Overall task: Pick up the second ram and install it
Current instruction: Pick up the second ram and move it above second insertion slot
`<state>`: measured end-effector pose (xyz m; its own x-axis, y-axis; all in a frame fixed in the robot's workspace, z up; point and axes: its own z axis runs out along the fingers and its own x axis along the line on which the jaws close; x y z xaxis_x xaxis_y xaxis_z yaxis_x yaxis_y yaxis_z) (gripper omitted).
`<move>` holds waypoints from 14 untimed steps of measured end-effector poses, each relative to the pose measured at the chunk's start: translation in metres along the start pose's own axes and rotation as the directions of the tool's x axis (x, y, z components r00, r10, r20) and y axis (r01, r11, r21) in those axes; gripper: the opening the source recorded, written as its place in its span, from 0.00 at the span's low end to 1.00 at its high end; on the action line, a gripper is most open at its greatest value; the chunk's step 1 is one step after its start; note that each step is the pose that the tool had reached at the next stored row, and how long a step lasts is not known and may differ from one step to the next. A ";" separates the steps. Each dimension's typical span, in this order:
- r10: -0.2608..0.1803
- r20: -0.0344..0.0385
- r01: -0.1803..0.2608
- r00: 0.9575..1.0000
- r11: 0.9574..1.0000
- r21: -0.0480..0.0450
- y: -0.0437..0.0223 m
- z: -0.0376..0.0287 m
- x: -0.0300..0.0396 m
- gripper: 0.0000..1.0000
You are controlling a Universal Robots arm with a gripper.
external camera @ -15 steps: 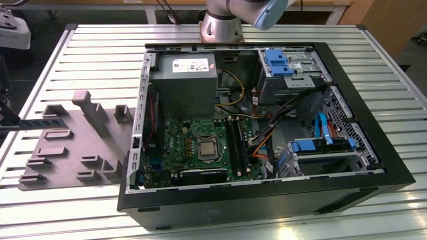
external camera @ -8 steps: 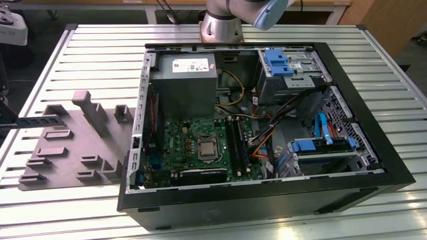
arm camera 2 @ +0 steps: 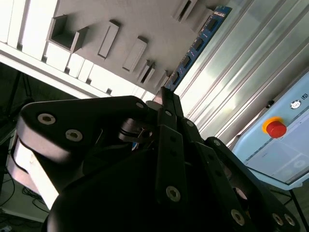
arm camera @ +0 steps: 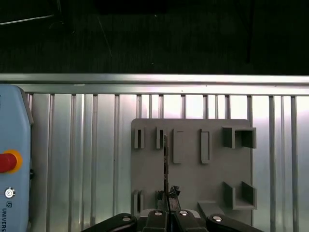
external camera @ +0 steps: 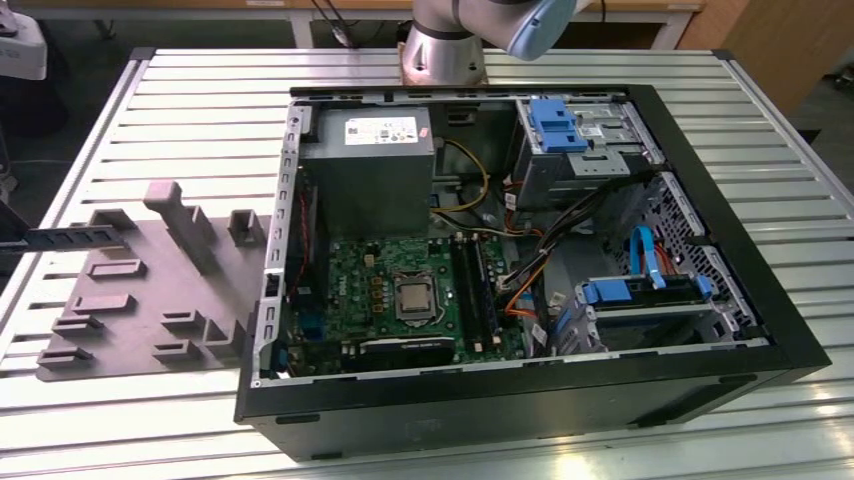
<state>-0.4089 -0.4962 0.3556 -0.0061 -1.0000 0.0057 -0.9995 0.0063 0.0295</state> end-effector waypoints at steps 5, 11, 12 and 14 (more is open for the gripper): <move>0.000 0.000 0.000 1.000 1.000 0.000 0.0001 -0.0045 0.0000 0.11; 0.000 0.001 0.000 1.000 1.000 0.001 0.0003 -0.0104 0.0000 0.11; 0.000 0.001 0.000 1.000 1.000 0.001 0.0004 -0.0115 0.0000 0.11; 0.000 0.001 0.000 1.000 1.000 0.001 0.0004 -0.0138 0.0001 0.11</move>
<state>-0.4089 -0.4962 0.3693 -0.0061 -1.0000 0.0044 -0.9996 0.0062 0.0285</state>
